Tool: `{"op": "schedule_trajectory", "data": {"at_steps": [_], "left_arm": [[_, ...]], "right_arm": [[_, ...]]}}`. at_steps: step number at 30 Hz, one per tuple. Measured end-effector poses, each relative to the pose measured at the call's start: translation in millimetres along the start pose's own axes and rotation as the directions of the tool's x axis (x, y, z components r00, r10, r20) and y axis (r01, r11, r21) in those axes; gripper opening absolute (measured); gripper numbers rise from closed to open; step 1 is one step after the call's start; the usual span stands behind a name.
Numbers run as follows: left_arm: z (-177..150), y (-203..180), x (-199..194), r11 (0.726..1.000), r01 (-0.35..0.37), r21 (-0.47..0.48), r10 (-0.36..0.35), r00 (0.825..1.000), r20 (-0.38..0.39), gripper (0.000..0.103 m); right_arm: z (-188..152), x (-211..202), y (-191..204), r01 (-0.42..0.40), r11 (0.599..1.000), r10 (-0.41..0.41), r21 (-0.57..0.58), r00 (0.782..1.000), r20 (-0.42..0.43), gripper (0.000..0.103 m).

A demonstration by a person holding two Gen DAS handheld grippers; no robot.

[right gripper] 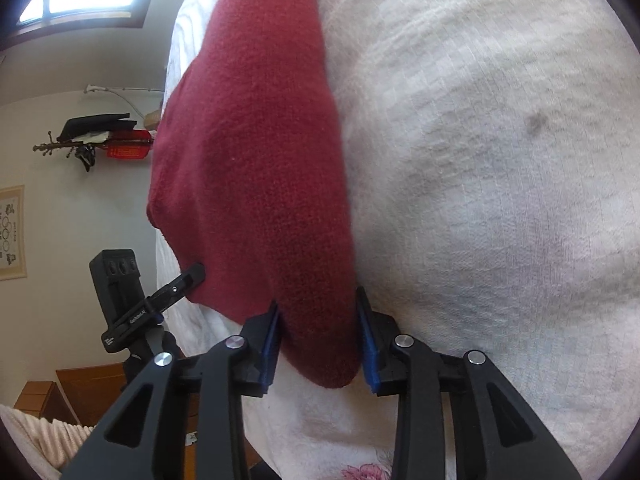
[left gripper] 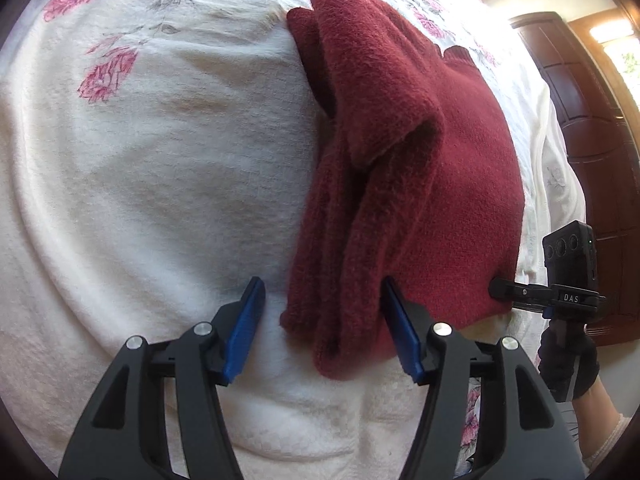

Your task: Fold small clothes

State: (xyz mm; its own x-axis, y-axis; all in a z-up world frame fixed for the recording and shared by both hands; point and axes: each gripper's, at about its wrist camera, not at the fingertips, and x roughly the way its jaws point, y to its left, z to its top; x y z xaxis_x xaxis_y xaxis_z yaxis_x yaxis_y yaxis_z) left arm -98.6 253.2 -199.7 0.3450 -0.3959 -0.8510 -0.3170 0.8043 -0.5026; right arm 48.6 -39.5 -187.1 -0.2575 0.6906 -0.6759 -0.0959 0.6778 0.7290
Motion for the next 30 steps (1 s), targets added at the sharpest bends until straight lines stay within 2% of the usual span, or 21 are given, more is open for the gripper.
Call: {"op": "schedule_trajectory", "data": {"at_steps": [3,5,7,9,11,13,19,22,24,28,30], "left_arm": [[-1.6,0.9,-1.9,1.000,0.005,-0.005,-0.005,1.000,0.013,0.061],[-2.5,0.5,-8.2,1.000,-0.002,-0.019,0.002,1.000,0.022,0.061],[-4.9,-2.4,-19.7,1.000,-0.011,-0.029,0.012,0.999,0.040,0.061],[-8.0,-7.3,-32.8,0.999,-0.046,-0.021,0.047,0.997,0.061,0.063],[-12.4,-13.3,-46.0,0.997,-0.079,-0.016,0.080,0.993,0.091,0.072],[-18.3,-19.2,-56.3,0.994,-0.111,-0.007,0.111,0.987,0.113,0.076],[-44.9,-34.0,-77.9,0.979,-0.203,0.024,0.197,0.968,0.155,0.084],[-62.3,-36.1,-83.6,0.972,-0.235,0.017,0.229,0.958,0.175,0.087],[-74.2,-36.3,-83.7,0.973,-0.231,0.005,0.226,0.955,0.194,0.087],[-97.4,-38.1,-87.0,0.968,-0.253,-0.007,0.247,0.938,0.243,0.087],[-104.3,-41.1,-90.8,0.967,-0.254,-0.013,0.249,0.933,0.262,0.087]], "right_arm": [[-1.1,-1.3,5.5,0.010,1.000,-0.010,-0.012,1.000,0.013,0.034],[-3.4,-5.9,17.6,0.055,0.998,-0.054,-0.040,0.998,0.024,0.044],[-9.9,-14.6,35.7,0.141,0.986,-0.136,-0.089,0.989,0.060,0.055],[-19.6,-24.0,57.8,0.255,0.955,-0.239,-0.151,0.964,0.121,0.067],[-30.7,-32.0,74.5,0.339,0.922,-0.308,-0.186,0.935,0.177,0.083],[-40.3,-36.1,85.6,0.404,0.896,-0.363,-0.185,0.905,0.220,0.090],[-68.8,-31.2,105.6,0.527,0.829,-0.462,-0.188,0.835,0.300,0.091],[-83.4,-24.6,117.3,0.606,0.769,-0.518,-0.205,0.778,0.356,0.092],[-96.0,-22.0,121.2,0.612,0.761,-0.505,-0.217,0.768,0.393,0.092],[-116.0,-27.4,123.2,0.659,0.729,-0.527,-0.185,0.713,0.462,0.098],[-128.5,-31.4,125.2,0.650,0.732,-0.505,-0.203,0.718,0.479,0.099]]}}
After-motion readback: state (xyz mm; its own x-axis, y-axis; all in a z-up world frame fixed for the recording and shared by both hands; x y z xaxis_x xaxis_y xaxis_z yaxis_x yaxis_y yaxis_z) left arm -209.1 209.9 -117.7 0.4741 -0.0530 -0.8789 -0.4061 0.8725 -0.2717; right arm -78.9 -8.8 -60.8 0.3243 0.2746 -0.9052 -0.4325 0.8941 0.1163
